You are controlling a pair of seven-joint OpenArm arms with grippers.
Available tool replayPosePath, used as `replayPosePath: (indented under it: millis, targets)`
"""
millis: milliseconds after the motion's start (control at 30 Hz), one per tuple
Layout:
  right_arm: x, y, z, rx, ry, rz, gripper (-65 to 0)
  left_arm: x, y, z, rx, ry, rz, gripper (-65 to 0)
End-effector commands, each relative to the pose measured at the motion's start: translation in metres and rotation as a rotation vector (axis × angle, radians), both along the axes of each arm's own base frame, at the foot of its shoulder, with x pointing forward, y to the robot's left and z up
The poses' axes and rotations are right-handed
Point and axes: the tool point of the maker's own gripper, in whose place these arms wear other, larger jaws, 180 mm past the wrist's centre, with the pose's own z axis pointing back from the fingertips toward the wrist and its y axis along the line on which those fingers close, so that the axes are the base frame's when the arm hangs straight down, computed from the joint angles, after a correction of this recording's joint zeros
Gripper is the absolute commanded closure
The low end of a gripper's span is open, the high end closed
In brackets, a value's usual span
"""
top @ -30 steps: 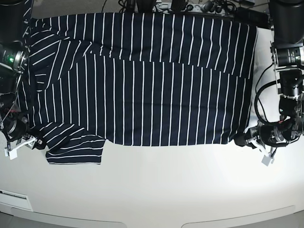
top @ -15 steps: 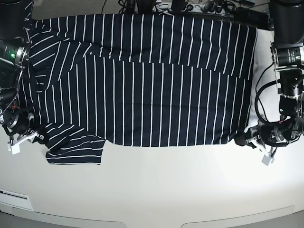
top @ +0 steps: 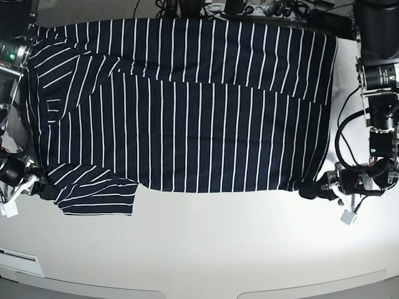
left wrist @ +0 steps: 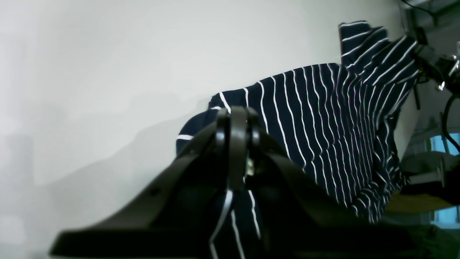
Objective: Fold the T-shirt properly
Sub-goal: 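Lift the hem with both grippers and fold it over toward the collar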
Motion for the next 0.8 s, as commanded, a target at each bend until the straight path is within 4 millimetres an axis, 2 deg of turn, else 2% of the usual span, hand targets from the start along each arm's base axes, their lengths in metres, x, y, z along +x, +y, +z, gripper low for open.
replayPosePath:
  millis: [0,167,300,467,633,767]
  targets:
    - [0.005,-0.007,0.03,-0.029,-0.089,0.008,0.0,0.014,0.004,0.028,-0.013,-0.08,0.005,0.0]
    - [-0.032,0.002,0.029,-0.194,-0.099,0.109,0.0,0.01,-0.002,0.032,-0.055,-0.068,-0.021,0.0]
    - [-0.058,-0.001,0.028,-0.339,-0.089,0.176,0.0,0.0,-0.003,0.042,-0.111,-0.05,-0.06,0.0]
    - [-0.076,-0.007,0.032,-0.426,-0.069,0.227,0.0,-0.012,0.03,0.049,-0.059,-0.031,-0.045,0.0]
    - [-0.075,-0.014,0.037,-0.453,-0.067,0.227,0.0,-0.02,0.063,0.059,0.012,-0.039,-0.009,0.0]
    - [-0.077,-0.015,0.036,-0.459,-0.055,0.23,0.0,-0.024,0.078,0.063,0.038,-0.032,0.012,0.0]
